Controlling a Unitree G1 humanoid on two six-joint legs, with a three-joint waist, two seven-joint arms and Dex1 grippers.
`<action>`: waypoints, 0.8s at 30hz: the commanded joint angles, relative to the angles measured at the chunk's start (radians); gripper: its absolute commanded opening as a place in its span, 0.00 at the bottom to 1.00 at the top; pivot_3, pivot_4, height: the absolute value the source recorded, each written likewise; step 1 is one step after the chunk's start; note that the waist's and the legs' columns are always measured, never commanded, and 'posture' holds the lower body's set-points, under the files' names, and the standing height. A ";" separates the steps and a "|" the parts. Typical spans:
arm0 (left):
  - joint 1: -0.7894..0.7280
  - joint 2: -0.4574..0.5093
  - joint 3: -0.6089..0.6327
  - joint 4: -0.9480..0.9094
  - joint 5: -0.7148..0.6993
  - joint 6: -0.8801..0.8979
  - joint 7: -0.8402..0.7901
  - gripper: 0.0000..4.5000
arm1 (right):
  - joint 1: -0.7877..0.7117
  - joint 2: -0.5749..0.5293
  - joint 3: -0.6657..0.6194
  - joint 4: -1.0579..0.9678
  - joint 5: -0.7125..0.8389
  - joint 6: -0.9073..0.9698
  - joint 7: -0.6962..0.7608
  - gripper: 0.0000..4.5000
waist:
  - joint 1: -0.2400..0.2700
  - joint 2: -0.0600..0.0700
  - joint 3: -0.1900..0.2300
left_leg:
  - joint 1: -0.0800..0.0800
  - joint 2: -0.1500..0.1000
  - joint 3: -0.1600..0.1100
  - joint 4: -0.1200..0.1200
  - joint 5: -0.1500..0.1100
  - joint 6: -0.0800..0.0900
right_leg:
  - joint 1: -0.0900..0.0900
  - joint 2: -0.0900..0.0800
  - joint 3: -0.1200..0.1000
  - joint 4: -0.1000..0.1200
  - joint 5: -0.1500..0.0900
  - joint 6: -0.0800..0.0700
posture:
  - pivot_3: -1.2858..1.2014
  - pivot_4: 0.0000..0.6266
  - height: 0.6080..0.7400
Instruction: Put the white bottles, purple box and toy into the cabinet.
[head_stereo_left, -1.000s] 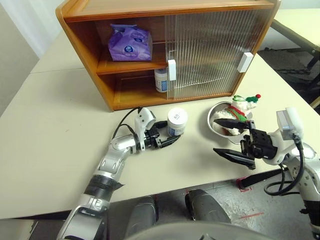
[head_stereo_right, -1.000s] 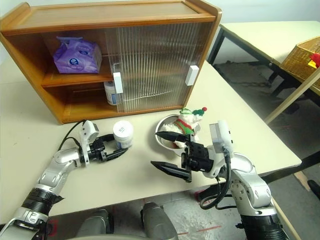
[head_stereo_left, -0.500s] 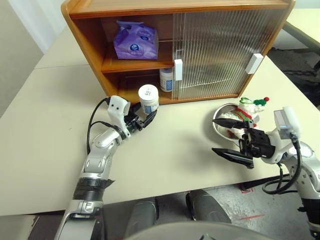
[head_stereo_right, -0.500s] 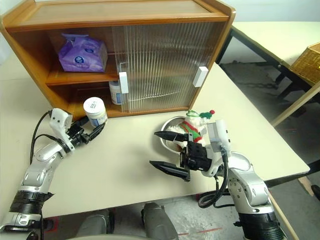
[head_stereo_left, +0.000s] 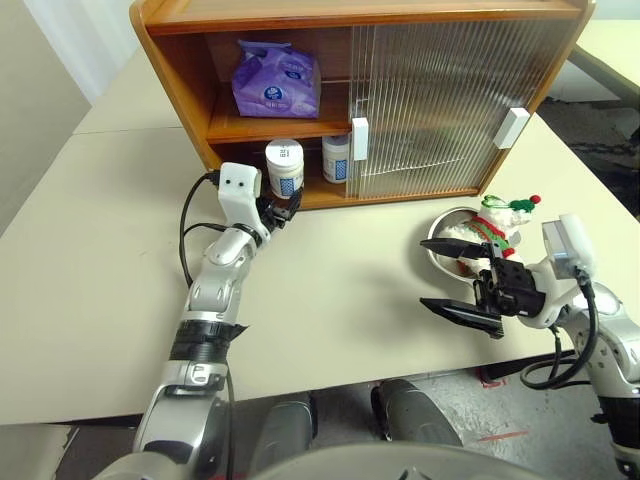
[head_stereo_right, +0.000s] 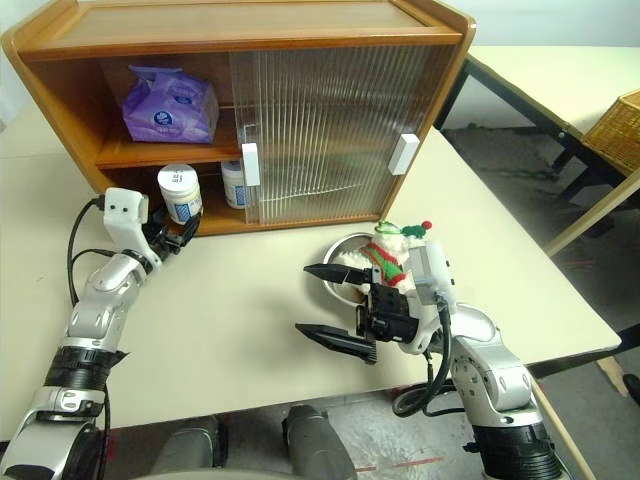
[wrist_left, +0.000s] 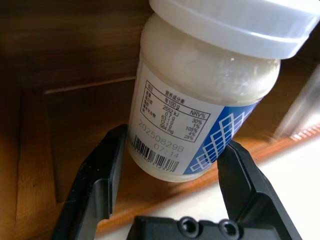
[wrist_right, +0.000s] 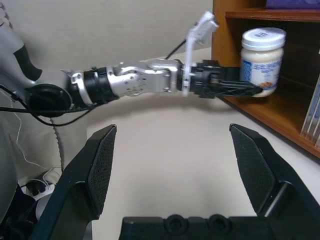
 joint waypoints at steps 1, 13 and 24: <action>-0.037 -0.013 -0.006 0.032 0.028 0.021 0.041 0.69 | -0.003 0.005 0.005 0.002 -0.013 -0.007 -0.003 1.00 | 0.000 0.000 0.000 | 0.000 0.000 0.000 0.000 0.000 0.000 | 0.000 0.000 0.000 0.000 0.000 0.000 | 0.45 0.13 1.00; -0.158 -0.072 0.031 0.242 0.032 0.018 0.155 0.69 | 0.007 0.006 0.001 -0.005 -0.014 -0.013 -0.004 1.00 | -0.001 -0.001 0.001 | 0.001 -0.001 0.003 0.002 0.001 0.001 | 0.002 0.001 -0.001 0.000 0.001 0.004 | 0.45 0.12 1.00; -0.284 -0.107 0.075 0.461 0.017 -0.077 0.186 0.69 | 0.014 0.001 -0.004 -0.012 -0.011 -0.013 -0.007 1.00 | -0.004 -0.001 0.001 | 0.007 -0.003 0.005 0.003 0.001 0.002 | 0.008 0.001 -0.002 0.000 0.001 0.006 | 0.44 0.11 1.00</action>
